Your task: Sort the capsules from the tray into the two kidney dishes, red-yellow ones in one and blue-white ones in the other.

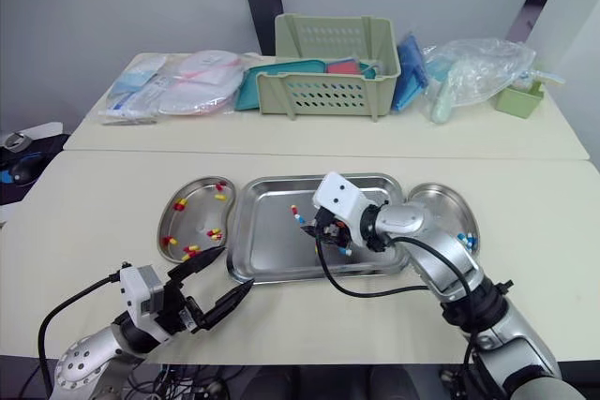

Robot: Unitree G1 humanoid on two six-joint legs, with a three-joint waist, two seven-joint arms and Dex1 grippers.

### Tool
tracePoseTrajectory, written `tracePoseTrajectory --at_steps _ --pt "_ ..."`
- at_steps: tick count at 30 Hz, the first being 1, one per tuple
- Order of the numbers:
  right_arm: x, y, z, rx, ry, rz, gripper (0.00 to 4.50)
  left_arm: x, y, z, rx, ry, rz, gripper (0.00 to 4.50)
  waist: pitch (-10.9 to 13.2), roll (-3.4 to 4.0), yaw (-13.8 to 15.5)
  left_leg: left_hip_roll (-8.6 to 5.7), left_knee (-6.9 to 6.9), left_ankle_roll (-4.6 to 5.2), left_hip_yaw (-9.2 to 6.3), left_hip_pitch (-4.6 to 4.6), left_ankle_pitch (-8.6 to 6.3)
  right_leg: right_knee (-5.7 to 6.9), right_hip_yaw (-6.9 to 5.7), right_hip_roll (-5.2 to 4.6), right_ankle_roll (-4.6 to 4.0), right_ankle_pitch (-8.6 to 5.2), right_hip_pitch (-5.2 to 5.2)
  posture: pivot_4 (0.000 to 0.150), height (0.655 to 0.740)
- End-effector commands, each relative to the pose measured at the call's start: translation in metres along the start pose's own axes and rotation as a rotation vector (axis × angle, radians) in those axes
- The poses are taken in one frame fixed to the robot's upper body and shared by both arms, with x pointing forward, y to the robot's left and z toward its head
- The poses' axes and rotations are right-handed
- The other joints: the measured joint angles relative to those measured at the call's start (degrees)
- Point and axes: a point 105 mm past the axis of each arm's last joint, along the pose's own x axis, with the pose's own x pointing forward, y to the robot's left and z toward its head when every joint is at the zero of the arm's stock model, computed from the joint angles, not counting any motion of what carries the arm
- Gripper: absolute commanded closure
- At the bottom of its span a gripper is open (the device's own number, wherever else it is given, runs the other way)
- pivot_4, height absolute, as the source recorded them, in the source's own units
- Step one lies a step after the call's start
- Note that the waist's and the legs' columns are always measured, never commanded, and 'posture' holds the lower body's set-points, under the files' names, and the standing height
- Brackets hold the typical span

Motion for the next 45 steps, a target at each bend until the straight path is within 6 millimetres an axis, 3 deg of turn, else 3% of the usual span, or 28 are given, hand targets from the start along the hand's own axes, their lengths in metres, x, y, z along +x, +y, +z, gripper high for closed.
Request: tracePoseTrajectory --at_steps 1,12,21,33,40,45 --pt "0.015 0.002 0.012 -0.024 -0.007 -0.008 1.53 0.004 -0.002 0.013 0.036 -0.032 -0.018 0.00 0.00 0.00 -0.15 0.02 0.00 0.00 -0.02 0.02 0.00 0.04 -0.01 0.02 0.00 0.00 -0.01 0.150 0.7400" --pt "0.047 -0.003 0.007 -0.009 0.044 -0.027 1.53 0.007 -0.002 0.017 0.041 -0.028 -0.009 0.00 0.01 0.02 -0.77 0.02 -0.02 0.00 -0.02 0.03 0.00 0.06 -0.01 0.03 0.00 0.00 -0.04 0.150 0.7400" --pt "0.059 -0.003 -0.002 0.021 0.074 -0.012 1.53 0.007 -0.002 0.017 0.047 -0.028 -0.007 0.00 0.01 0.03 -0.90 0.02 -0.02 0.00 -0.01 0.02 0.00 0.07 0.00 0.03 0.00 0.00 -0.09 0.150 0.7400" --pt "0.057 0.002 -0.005 -0.009 0.086 0.006 4.42 0.006 -0.003 0.015 0.058 -0.028 -0.017 0.00 0.02 0.04 -0.93 0.02 -0.03 0.00 0.01 0.02 0.00 0.08 0.03 0.03 0.00 0.00 -0.15 0.150 0.7400" --pt "0.043 0.002 0.012 -0.060 0.008 0.041 4.47 0.004 -0.003 0.017 0.087 -0.037 -0.064 0.00 0.03 0.05 -0.91 0.02 -0.03 0.00 0.01 -0.03 0.00 0.08 0.03 0.03 0.00 0.00 -0.20 0.150 0.7400" --pt "0.006 -0.005 0.014 -0.065 -0.031 0.060 4.47 0.004 -0.013 0.023 0.085 -0.053 -0.186 0.00 0.03 0.05 -0.51 0.02 -0.03 0.00 -0.01 -0.10 0.00 0.04 0.01 0.02 0.00 0.00 -0.19 0.150 0.7400"
